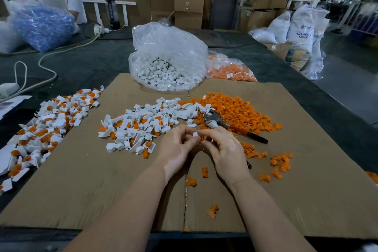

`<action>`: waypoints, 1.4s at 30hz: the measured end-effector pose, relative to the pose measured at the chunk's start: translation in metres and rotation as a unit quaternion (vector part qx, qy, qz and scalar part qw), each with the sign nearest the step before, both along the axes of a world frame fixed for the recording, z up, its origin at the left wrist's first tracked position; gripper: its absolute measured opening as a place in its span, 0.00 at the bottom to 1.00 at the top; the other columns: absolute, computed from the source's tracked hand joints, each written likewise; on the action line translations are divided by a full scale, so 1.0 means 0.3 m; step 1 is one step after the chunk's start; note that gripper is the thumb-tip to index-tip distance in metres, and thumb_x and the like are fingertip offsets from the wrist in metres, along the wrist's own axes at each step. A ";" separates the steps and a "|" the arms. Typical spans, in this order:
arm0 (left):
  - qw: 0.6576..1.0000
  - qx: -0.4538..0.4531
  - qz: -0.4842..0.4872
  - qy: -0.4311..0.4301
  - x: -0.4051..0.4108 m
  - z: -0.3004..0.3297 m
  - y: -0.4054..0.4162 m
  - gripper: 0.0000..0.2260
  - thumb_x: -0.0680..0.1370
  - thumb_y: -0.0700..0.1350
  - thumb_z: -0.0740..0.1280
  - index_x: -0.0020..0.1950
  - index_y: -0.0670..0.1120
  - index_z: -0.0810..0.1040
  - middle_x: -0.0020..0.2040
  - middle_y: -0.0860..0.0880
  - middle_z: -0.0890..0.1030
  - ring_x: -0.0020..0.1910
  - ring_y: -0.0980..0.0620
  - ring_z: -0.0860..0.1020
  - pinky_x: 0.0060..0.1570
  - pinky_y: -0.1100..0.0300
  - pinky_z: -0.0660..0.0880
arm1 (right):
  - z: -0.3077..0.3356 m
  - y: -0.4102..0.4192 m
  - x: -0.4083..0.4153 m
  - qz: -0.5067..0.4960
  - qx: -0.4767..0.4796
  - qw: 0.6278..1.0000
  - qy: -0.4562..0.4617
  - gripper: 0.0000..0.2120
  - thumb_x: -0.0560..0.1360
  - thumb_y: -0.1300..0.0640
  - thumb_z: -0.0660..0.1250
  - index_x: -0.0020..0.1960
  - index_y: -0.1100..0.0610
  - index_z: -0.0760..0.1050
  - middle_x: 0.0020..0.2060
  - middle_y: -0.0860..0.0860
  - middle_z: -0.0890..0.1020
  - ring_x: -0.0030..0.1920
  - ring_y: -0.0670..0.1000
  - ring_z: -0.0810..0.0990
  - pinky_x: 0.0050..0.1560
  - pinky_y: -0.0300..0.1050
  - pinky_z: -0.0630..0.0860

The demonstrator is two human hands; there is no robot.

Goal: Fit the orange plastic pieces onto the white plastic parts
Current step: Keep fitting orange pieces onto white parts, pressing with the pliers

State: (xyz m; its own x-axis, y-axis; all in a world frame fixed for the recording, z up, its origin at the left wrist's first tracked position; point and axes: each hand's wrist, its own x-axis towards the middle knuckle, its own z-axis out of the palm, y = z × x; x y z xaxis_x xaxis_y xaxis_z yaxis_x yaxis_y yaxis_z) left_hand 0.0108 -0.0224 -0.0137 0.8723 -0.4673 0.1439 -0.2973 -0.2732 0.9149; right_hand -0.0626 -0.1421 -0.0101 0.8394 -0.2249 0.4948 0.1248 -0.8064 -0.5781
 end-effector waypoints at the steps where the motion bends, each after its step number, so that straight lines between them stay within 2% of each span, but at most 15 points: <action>1: 1.000 0.001 0.000 0.001 0.000 0.000 0.000 0.04 0.76 0.44 0.67 0.50 0.46 0.77 0.41 0.47 0.82 0.42 0.53 0.79 0.40 0.67 0.72 | 0.000 0.000 0.000 -0.001 0.003 1.000 0.000 0.12 0.73 0.64 0.68 0.55 0.54 0.80 0.46 0.48 0.79 0.50 0.47 0.75 0.52 0.40 0.73; 6: 1.000 0.007 0.001 0.001 -0.002 0.001 0.001 0.03 0.76 0.44 0.67 0.49 0.48 0.77 0.41 0.46 0.81 0.41 0.52 0.78 0.38 0.68 0.71 | -0.002 -0.001 0.002 -0.002 -0.002 1.000 -0.001 0.11 0.73 0.64 0.68 0.54 0.55 0.80 0.45 0.49 0.79 0.50 0.48 0.75 0.52 0.41 0.73; 10: 1.000 0.005 0.004 0.003 -0.003 0.004 0.001 0.04 0.76 0.44 0.67 0.50 0.47 0.77 0.42 0.45 0.81 0.43 0.49 0.79 0.45 0.56 0.74 | -0.010 0.000 0.002 0.002 -0.013 1.000 -0.010 0.12 0.73 0.63 0.69 0.55 0.55 0.80 0.45 0.49 0.79 0.49 0.47 0.75 0.51 0.40 0.74; 12: 1.000 0.001 0.008 0.005 -0.002 0.006 0.000 0.05 0.76 0.44 0.67 0.50 0.46 0.77 0.43 0.44 0.81 0.44 0.48 0.79 0.47 0.54 0.74 | -0.016 0.003 0.003 -0.004 -0.023 1.000 -0.014 0.14 0.72 0.62 0.70 0.57 0.55 0.79 0.46 0.49 0.79 0.49 0.46 0.75 0.52 0.40 0.74; 15: 1.000 -0.009 0.018 0.017 -0.002 0.006 -0.003 0.06 0.76 0.44 0.67 0.51 0.43 0.77 0.43 0.43 0.81 0.44 0.46 0.79 0.47 0.54 0.74 | -0.020 0.003 0.007 -0.047 -0.032 0.998 -0.041 0.14 0.70 0.64 0.70 0.55 0.58 0.79 0.46 0.51 0.80 0.51 0.51 0.77 0.54 0.47 0.74; 18: 0.999 -0.006 0.030 0.017 0.000 0.001 -0.007 0.06 0.76 0.44 0.67 0.51 0.44 0.77 0.43 0.42 0.81 0.43 0.48 0.79 0.42 0.62 0.72 | -0.021 -0.005 0.010 -0.147 -0.049 0.986 -0.054 0.12 0.72 0.63 0.69 0.55 0.59 0.79 0.48 0.53 0.81 0.52 0.55 0.77 0.54 0.50 0.69; 20: 0.999 -0.002 0.034 0.010 0.002 -0.001 -0.008 0.06 0.76 0.44 0.67 0.51 0.44 0.76 0.43 0.43 0.81 0.41 0.50 0.77 0.37 0.68 0.69 | -0.021 -0.015 0.010 -0.222 -0.071 0.972 -0.005 0.16 0.75 0.56 0.66 0.61 0.59 0.75 0.55 0.54 0.79 0.59 0.55 0.74 0.59 0.51 0.64; 22: 0.999 -0.004 0.034 0.007 0.003 -0.003 -0.009 0.04 0.76 0.43 0.67 0.50 0.45 0.76 0.43 0.42 0.80 0.40 0.52 0.76 0.35 0.70 0.68 | -0.016 -0.036 0.014 -0.278 -0.103 0.950 0.095 0.22 0.79 0.48 0.58 0.69 0.57 0.67 0.64 0.53 0.73 0.67 0.53 0.68 0.67 0.52 0.56; 25: 0.999 -0.004 0.033 0.006 0.007 -0.006 -0.012 0.02 0.77 0.43 0.67 0.48 0.46 0.75 0.43 0.42 0.81 0.39 0.52 0.76 0.34 0.71 0.68 | 0.001 -0.072 0.023 -0.299 -0.132 0.914 0.240 0.29 0.77 0.39 0.53 0.72 0.55 0.60 0.70 0.52 0.66 0.71 0.53 0.60 0.70 0.60 0.48; 29: 0.999 -0.015 0.031 0.012 0.013 -0.010 -0.013 0.02 0.77 0.42 0.66 0.49 0.46 0.75 0.43 0.41 0.81 0.40 0.52 0.76 0.37 0.70 0.69 | 0.033 -0.093 0.048 -0.281 -0.147 0.892 0.322 0.28 0.75 0.38 0.57 0.68 0.54 0.63 0.68 0.54 0.65 0.69 0.56 0.61 0.69 0.66 0.48; 31: 0.999 -0.021 0.032 0.020 0.017 -0.011 -0.013 0.03 0.77 0.42 0.66 0.50 0.45 0.75 0.43 0.42 0.81 0.42 0.50 0.78 0.41 0.65 0.71 | 0.048 -0.093 0.059 -0.274 -0.147 0.887 0.343 0.25 0.75 0.39 0.58 0.65 0.53 0.65 0.67 0.56 0.65 0.68 0.57 0.60 0.68 0.66 0.49; 33: 0.999 -0.026 0.032 0.027 0.020 -0.010 -0.013 0.04 0.77 0.43 0.67 0.49 0.44 0.75 0.42 0.43 0.80 0.41 0.51 0.78 0.40 0.64 0.72 | 0.054 -0.090 0.064 -0.265 -0.157 0.887 0.345 0.24 0.74 0.40 0.60 0.63 0.54 0.66 0.65 0.57 0.65 0.67 0.58 0.61 0.68 0.64 0.52; 38: 0.995 -0.064 0.048 0.057 0.026 -0.007 -0.019 0.05 0.76 0.42 0.67 0.49 0.42 0.75 0.37 0.46 0.79 0.37 0.54 0.76 0.36 0.69 0.71 | 0.069 -0.072 0.047 -0.246 -0.149 0.914 0.286 0.19 0.76 0.44 0.58 0.59 0.56 0.65 0.59 0.56 0.71 0.61 0.57 0.67 0.61 0.54 0.63; 42: 0.973 -0.162 0.041 0.162 0.024 0.007 -0.020 0.04 0.76 0.38 0.66 0.50 0.39 0.75 0.34 0.45 0.77 0.32 0.53 0.77 0.33 0.64 0.75 | 0.111 -0.061 0.027 -0.163 -0.112 0.947 0.254 0.13 0.78 0.45 0.55 0.52 0.55 0.66 0.48 0.52 0.72 0.54 0.56 0.71 0.48 0.49 0.68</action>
State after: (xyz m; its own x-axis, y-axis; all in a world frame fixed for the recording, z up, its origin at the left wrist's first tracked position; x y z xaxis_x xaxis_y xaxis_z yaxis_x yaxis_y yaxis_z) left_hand 0.0181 -0.0283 -0.0115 0.9291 -0.3693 -0.0163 0.0313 0.0346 0.9989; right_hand -0.0545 -0.1604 0.0231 0.8859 -0.4502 0.1116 -0.4004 -0.8638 -0.3059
